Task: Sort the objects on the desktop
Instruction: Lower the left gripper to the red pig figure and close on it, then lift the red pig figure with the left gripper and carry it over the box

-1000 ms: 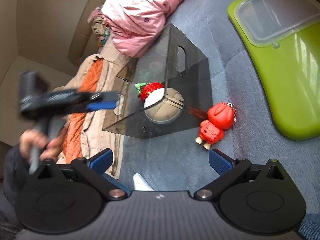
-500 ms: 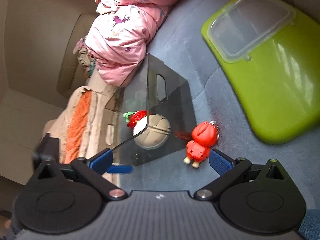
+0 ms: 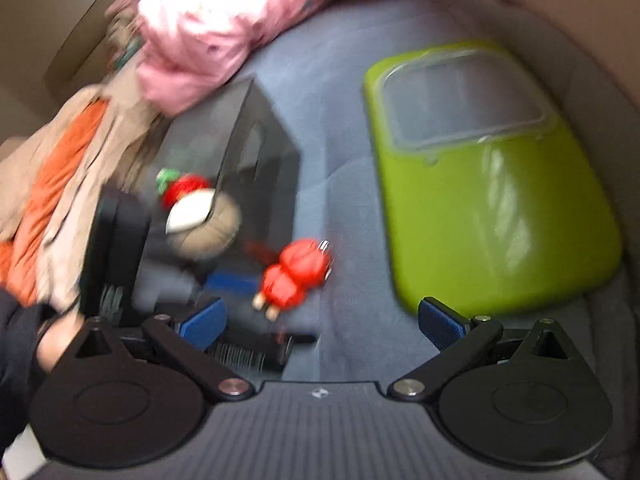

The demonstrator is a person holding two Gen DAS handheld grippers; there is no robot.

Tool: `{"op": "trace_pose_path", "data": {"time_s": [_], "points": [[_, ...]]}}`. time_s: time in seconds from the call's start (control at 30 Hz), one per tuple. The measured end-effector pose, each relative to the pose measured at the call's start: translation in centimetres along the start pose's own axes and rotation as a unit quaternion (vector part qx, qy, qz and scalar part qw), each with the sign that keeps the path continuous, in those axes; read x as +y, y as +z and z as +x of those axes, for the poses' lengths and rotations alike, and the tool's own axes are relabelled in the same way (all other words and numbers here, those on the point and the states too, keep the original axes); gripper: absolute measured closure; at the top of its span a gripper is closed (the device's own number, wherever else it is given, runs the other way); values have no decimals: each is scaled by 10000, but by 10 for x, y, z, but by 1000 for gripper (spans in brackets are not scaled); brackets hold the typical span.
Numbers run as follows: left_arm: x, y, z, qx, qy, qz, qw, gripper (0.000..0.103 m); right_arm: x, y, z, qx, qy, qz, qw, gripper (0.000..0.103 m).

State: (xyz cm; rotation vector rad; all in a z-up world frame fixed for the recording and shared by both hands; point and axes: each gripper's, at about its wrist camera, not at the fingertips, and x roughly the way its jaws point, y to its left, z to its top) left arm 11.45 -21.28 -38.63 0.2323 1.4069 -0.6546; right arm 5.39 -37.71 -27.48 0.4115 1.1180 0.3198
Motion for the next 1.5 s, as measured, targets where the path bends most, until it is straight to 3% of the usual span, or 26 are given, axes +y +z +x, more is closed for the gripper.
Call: {"op": "trace_pose_path", "data": {"time_s": [0.17,0.27,0.37,0.47,0.77,0.83,0.87,0.9,1.1,1.33,1.5], "points": [[18,2,5,-186,-187,-367,9990,0,15,-20,-1,552,1054,-804,9896,0],[5,2,7,-119,148,-265,9995,0,33,-35,5,854,1580,-1242,9759,0],[-7,4,10,-23,482,-236,9986,0,51,-46,6,968,1616,-1712,9671,0],[-16,7,15,76,761,-278,9967,0,55,-51,3,988,1946,-1875,9577,0],[-24,17,28,316,1285,-547,9897,0,49,-52,-3,835,2212,-1819,9545,0],[-23,16,27,383,1289,-602,9891,8,47,-52,-4,814,2269,-1805,9536,0],[-20,14,23,425,1222,-628,9896,41,45,-52,-4,801,2320,-1785,9528,0],[-18,12,20,468,1155,-653,9901,57,44,-52,-5,789,2372,-1766,9520,0],[-3,0,-2,722,751,-803,9913,57,36,-54,-7,568,2693,-1669,9468,0],[-11,-31,-49,438,732,-304,9959,58,32,-53,-7,537,2853,-1557,9442,0],[6,-56,-61,636,511,-487,9955,57,29,-49,-5,624,2981,-1501,9406,0]]}}
